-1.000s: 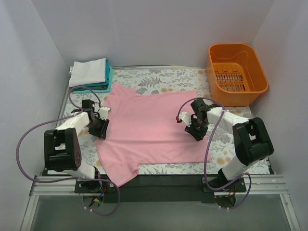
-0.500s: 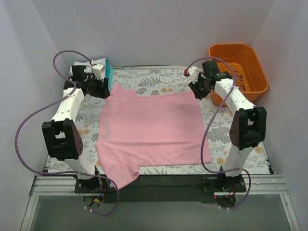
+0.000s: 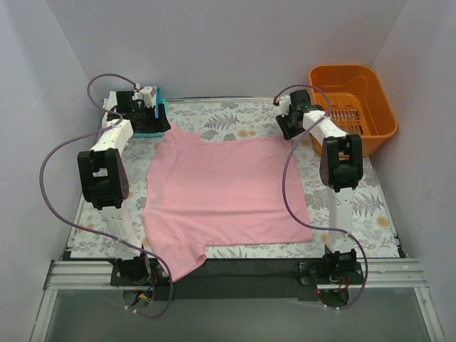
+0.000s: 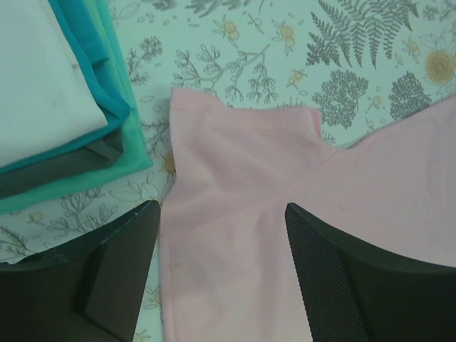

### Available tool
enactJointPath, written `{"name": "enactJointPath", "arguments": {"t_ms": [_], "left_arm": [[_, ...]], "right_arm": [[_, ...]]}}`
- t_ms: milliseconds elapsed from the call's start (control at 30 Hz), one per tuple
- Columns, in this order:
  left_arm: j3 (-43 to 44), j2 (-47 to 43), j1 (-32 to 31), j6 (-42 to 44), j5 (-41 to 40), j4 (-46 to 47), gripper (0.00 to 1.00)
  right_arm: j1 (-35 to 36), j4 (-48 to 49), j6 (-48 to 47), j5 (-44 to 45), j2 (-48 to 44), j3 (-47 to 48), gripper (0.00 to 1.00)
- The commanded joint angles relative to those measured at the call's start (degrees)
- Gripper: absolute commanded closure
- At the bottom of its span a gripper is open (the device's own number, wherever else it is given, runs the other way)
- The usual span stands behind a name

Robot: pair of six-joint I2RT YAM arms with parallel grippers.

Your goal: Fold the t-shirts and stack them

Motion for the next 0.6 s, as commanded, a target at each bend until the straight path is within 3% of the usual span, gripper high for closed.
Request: {"name": "enactJointPath", "arguments": {"t_ms": [0, 367, 433, 567], "left_arm": [[4.51, 0.76, 0.25, -1.61, -0.05, 4.35, 0.34], [10.66, 10.26, -0.45, -1.43, -1.45, 4.62, 0.33], [11.63, 11.93, -0.89, -1.26, -1.8, 4.62, 0.33], [13.56, 14.13, -2.12, -0.12, -4.61, 5.23, 0.33]], "right_arm": [[0.09, 3.93, 3.22, 1.63, 1.07, 2.26, 0.61], [-1.05, 5.78, 4.27, -0.29, 3.97, 0.94, 0.63], [-1.23, 5.69, 4.36, -1.01, 4.24, 0.77, 0.68], [-1.58, 5.61, 4.45, -3.55, 4.24, -0.64, 0.95]]}}
